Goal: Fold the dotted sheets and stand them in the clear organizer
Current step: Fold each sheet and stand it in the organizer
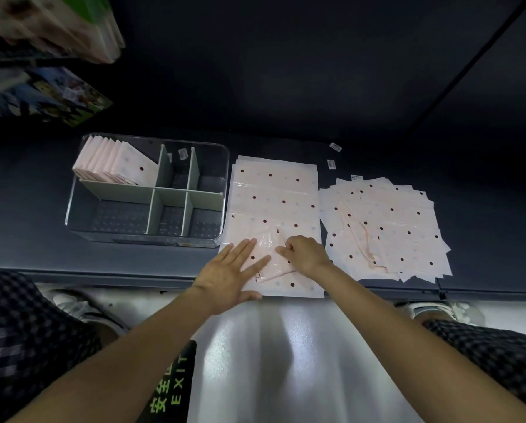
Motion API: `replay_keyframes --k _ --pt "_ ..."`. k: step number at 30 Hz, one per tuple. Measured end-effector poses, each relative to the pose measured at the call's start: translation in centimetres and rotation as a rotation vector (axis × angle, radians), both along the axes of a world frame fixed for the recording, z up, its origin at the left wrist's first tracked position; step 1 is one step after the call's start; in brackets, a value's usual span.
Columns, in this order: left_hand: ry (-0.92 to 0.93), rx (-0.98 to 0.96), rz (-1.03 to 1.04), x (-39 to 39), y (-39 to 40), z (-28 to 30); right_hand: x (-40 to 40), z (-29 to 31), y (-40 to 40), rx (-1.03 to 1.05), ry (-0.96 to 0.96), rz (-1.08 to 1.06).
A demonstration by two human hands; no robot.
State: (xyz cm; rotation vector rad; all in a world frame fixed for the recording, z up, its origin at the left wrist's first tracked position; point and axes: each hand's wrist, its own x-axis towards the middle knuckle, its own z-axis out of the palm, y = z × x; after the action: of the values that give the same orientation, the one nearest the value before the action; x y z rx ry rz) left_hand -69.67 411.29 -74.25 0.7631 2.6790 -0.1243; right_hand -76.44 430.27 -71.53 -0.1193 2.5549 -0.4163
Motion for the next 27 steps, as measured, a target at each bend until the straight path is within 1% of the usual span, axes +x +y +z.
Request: replay_keyframes --k 4,6,7,8,10,12,14,18,23,27 --pt "-0.027 0.041 -0.122 -0.1 -1.2 0.0 1.0 -0.8 0.6 -0.089 0.066 -0.180" --pt "-0.039 0.054 -0.157 -0.2 -1.5 0.0 1.8 -1.2 1.0 -0.122 0.165 -0.248" --pt "-0.042 0.051 -0.172 -0.3 -1.5 0.0 2.3 -1.4 1.3 -0.140 0.255 -0.237" --pt "-0.046 0.048 -0.184 -0.4 -1.5 -0.1 2.8 -1.6 1.5 -0.175 0.366 -0.193" --pt "-0.066 0.057 -0.187 -0.5 -1.5 -0.1 4.0 -1.8 2.0 -0.262 0.561 -0.011" --pt "-0.088 0.077 -0.178 -0.5 -1.6 -0.1 5.0 -2.1 2.7 -0.282 0.647 0.235" --pt "-0.115 0.094 -0.162 -0.5 -1.6 0.0 5.4 -2.3 3.4 -0.224 0.666 0.417" --pt "-0.168 0.171 -0.094 -0.4 -1.5 0.2 5.0 -2.2 4.1 -0.196 0.727 0.506" --pt "-0.185 0.315 0.036 -0.1 -1.1 -0.1 4.8 -1.8 4.1 -0.225 0.716 0.555" --pt "-0.183 0.340 0.060 -0.1 -0.9 -0.1 4.5 -1.3 4.4 -0.085 0.687 0.673"
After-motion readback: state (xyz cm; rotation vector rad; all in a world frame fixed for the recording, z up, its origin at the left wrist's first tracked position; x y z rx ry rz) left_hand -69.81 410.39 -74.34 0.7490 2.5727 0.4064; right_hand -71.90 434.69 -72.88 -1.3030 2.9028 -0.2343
